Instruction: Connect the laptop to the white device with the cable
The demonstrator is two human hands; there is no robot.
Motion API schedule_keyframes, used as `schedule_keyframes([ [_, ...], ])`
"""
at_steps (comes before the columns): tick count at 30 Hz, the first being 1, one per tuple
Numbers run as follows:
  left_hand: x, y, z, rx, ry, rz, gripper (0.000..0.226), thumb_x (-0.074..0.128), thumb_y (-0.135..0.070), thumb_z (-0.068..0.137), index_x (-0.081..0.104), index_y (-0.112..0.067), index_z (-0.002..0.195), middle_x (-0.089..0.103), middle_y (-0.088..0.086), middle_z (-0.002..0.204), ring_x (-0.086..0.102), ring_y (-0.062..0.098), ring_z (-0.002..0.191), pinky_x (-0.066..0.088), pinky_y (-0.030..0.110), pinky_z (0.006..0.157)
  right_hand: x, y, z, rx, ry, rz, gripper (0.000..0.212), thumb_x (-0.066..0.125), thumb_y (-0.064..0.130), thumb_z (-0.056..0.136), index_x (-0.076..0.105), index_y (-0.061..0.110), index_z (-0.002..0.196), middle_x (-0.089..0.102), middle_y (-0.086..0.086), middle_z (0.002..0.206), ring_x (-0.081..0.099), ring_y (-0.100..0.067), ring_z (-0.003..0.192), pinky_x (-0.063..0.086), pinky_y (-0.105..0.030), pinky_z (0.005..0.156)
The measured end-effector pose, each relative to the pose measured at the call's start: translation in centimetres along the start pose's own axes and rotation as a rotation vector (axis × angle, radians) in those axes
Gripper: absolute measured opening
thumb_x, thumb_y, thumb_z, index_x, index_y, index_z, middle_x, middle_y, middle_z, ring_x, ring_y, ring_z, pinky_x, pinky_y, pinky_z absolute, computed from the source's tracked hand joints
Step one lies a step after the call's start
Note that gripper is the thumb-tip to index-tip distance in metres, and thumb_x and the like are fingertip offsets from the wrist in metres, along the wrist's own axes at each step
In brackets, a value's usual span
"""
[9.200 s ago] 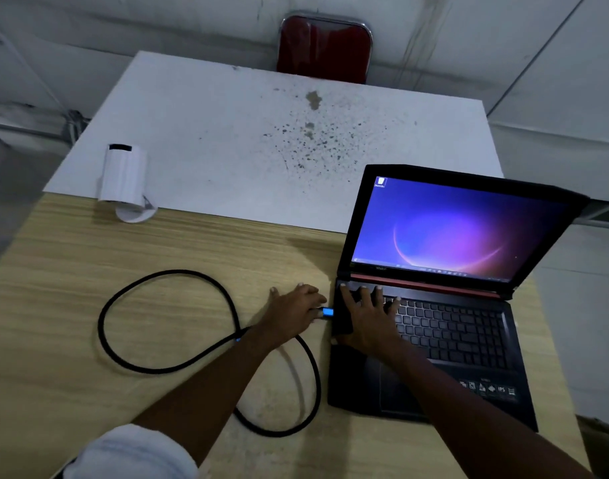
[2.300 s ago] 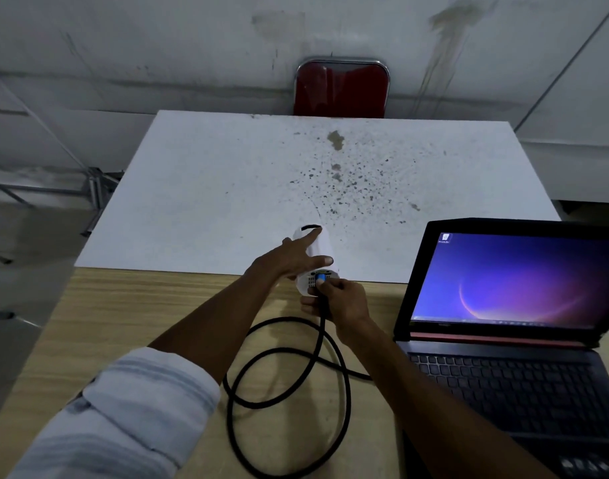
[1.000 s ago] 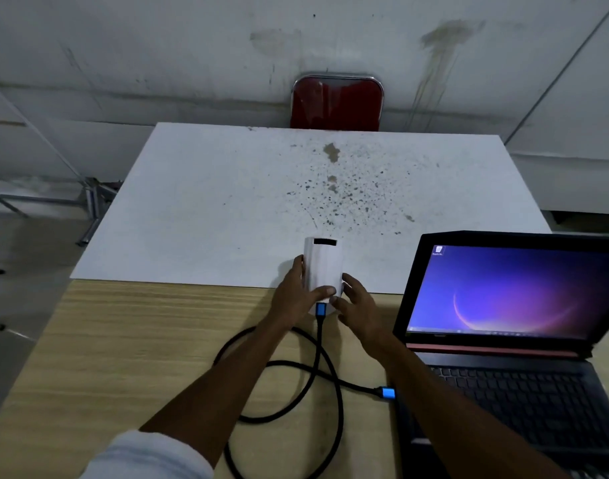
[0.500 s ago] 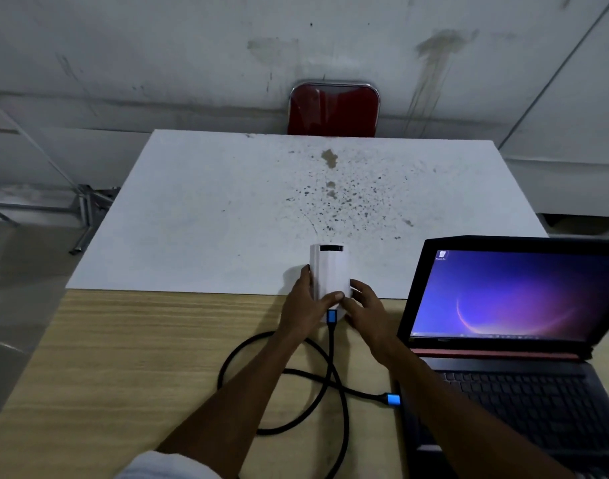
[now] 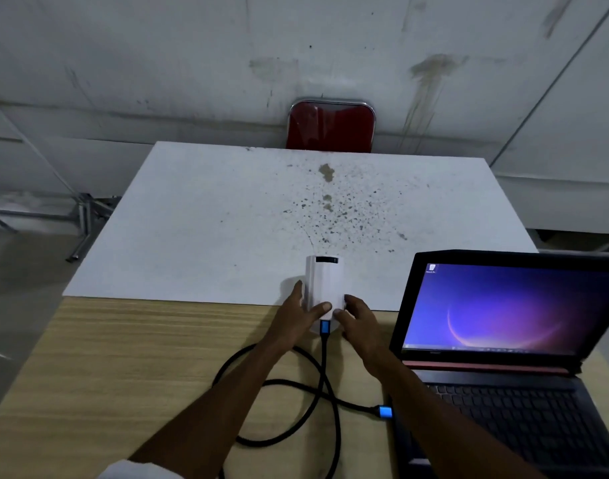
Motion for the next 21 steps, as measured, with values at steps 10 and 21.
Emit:
schedule_keyframes([
  [10, -0.5, 0.7, -0.5, -0.018, -0.018, 0.064, 0.075, 0.068, -0.045, 0.085, 0.034, -0.016, 0.145, 0.051, 0.011, 0.143, 0.050, 0.008, 0.102, 0.037, 0.006, 0.058, 0.3, 0.5, -0.7, 0.026, 0.018, 0.039, 0.050, 0.060, 0.030, 0.094, 0.041, 0.020, 0.140, 0.053, -0.008, 0.137, 0.055, -0.022, 0.119, 0.050, -0.025, 0.077],
  [21, -0.6, 0.5, -0.8, -0.078, -0.037, 0.063, 0.082, 0.058, -0.053, 0.090, 0.020, -0.017, 0.153, 0.038, 0.011, 0.154, 0.047, 0.023, 0.134, 0.039, 0.024, 0.089, 0.0, 1.1, -1.1, 0.063, -0.030, 0.033, 0.068, 0.062, 0.038, 0.091, 0.032, 0.017, 0.149, 0.043, -0.015, 0.149, 0.047, -0.028, 0.132, 0.042, -0.050, 0.110],
])
Point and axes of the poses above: each hand's wrist, its own z-axis towards the middle knuckle, its own x-axis out of the palm, y = z × x, the point moved 1 cm from there along z, towards the middle knuckle
